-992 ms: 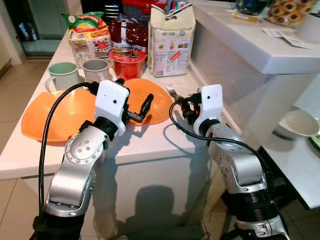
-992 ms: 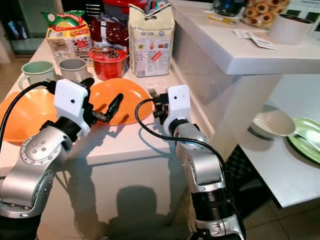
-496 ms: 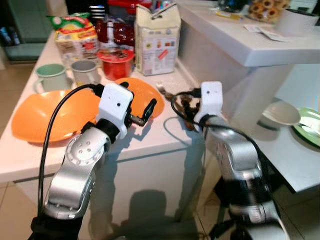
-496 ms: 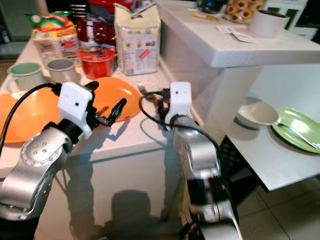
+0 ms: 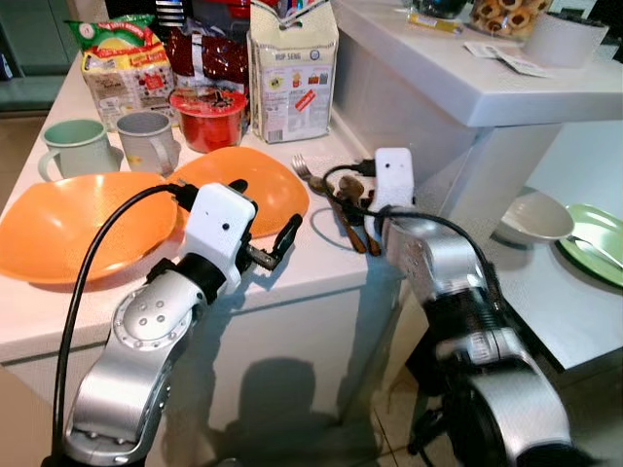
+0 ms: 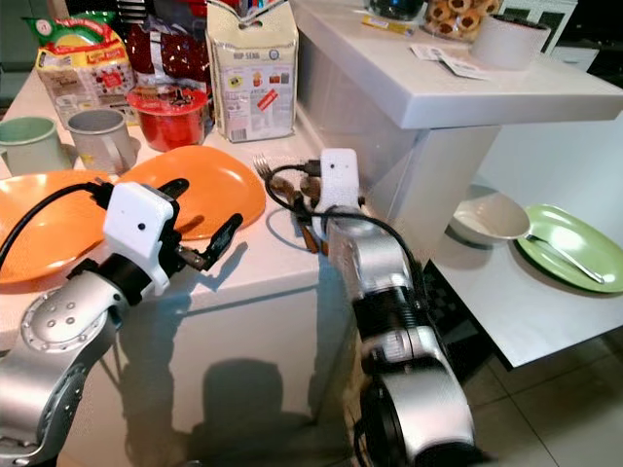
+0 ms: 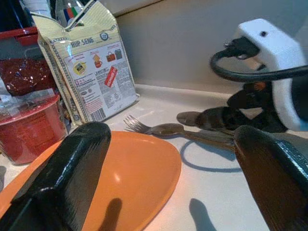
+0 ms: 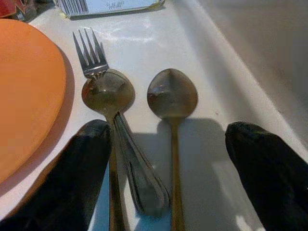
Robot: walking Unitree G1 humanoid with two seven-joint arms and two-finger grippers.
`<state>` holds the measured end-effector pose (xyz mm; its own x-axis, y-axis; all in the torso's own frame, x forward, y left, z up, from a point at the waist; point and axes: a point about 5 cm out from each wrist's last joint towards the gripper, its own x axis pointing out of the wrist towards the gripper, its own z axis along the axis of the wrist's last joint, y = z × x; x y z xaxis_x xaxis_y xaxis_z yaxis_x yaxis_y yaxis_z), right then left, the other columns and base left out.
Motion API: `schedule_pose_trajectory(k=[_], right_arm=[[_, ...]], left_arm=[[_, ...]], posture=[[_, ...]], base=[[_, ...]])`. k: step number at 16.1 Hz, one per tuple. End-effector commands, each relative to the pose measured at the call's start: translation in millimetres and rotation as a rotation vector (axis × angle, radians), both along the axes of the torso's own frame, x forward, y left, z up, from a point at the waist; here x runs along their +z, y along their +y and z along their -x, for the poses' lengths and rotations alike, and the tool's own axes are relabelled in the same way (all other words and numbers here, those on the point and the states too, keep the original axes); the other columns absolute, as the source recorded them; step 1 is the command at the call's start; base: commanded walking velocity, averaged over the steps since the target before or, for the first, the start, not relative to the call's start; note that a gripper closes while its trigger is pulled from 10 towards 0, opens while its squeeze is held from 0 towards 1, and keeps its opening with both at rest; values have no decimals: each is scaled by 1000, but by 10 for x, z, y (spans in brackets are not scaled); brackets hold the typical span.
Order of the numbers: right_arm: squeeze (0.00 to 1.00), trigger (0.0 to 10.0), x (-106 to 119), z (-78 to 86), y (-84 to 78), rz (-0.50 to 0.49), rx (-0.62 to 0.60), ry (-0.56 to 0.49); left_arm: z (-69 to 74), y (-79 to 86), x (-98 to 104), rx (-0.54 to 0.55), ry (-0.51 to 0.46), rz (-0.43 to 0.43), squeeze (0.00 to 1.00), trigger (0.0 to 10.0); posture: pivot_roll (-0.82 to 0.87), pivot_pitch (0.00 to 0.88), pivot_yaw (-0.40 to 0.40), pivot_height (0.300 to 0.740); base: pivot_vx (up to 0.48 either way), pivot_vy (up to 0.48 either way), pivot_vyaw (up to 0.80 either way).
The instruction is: Setting the table
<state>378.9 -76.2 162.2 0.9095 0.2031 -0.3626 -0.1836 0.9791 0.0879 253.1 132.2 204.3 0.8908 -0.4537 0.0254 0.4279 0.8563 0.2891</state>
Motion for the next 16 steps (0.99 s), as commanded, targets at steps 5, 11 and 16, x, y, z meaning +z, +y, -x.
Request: schedule_pose_trajectory(k=[5, 11, 16], right_arm=[[1000, 10000, -7, -82, 14, -1, 38, 65], [0, 10000, 90, -169, 47, 12, -29, 81], [0, 10000, 71, -220, 25, -36, -103, 89]], left_arm=[[4, -38, 26, -51, -3, -51, 0, 10000], [-101, -31, 103, -68, -34, -61, 0, 10000], [-114, -67, 99, -119, -31, -75, 0, 10000]], posture=[[77, 0, -107, 740], [77, 0, -111, 740], [68, 0, -72, 740]], base=[[0, 0, 0], [0, 0, 0], [0, 0, 0]])
